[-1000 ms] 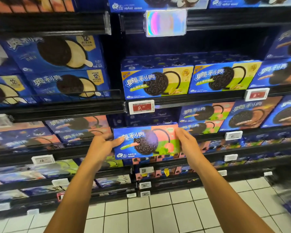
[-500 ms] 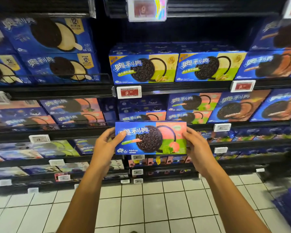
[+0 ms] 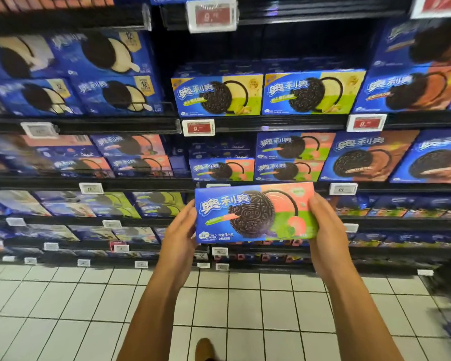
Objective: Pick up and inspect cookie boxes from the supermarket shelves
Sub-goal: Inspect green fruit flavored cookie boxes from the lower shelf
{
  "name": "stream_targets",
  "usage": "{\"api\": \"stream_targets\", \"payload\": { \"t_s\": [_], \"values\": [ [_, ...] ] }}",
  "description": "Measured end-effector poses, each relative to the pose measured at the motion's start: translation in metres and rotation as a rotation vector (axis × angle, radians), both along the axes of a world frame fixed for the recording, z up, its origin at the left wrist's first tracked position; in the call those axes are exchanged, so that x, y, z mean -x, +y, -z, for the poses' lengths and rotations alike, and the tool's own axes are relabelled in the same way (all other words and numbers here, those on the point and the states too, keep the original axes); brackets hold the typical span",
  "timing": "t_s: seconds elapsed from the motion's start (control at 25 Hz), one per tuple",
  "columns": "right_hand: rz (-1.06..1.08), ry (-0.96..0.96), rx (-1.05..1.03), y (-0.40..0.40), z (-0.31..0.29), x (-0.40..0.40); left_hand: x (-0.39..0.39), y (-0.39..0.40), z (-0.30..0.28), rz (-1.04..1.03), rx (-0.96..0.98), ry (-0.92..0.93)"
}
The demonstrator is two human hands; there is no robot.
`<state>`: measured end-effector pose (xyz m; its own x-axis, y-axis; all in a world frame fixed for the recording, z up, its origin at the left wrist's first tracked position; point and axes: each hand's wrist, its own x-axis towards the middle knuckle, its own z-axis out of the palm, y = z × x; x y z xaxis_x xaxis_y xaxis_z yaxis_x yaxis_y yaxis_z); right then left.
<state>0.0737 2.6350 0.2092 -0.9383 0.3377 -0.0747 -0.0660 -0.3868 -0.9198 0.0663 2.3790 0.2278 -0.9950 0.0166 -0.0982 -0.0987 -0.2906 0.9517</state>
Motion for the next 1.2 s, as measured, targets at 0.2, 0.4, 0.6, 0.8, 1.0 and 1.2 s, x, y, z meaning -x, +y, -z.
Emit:
{"api": "stream_targets", "payload": {
  "t_s": [0.2, 0.4, 0.6, 0.8, 1.0, 1.2],
  "values": [
    [0.005, 0.059, 0.078, 0.002, -0.003, -0.017, -0.023, 0.008, -0.016, -0.034, -0.027, 0.049],
    [0.047, 0.089, 0.063, 0.004, -0.021, -0.021, -0.024, 0.02, -0.029, -0.033, -0.042, 0.074],
    [0.045, 0.077, 0.059, 0.01, -0.032, -0.025, -0.021, 0.023, -0.043, -0.001, -0.008, 0.148],
    [0.012, 0.084, 0.075, 0.015, -0.036, -0.028, -0.021, 0.025, -0.049, 0.003, -0.047, 0.166],
    [0.043, 0.036, 0.245, 0.024, -0.026, -0.032, -0.024, 0.034, -0.055, 0.092, -0.094, 0.175],
    [0.111, -0.116, 0.48, 0.021, -0.002, -0.027, -0.033, 0.068, -0.058, 0.151, -0.115, 0.291]
  ]
}}
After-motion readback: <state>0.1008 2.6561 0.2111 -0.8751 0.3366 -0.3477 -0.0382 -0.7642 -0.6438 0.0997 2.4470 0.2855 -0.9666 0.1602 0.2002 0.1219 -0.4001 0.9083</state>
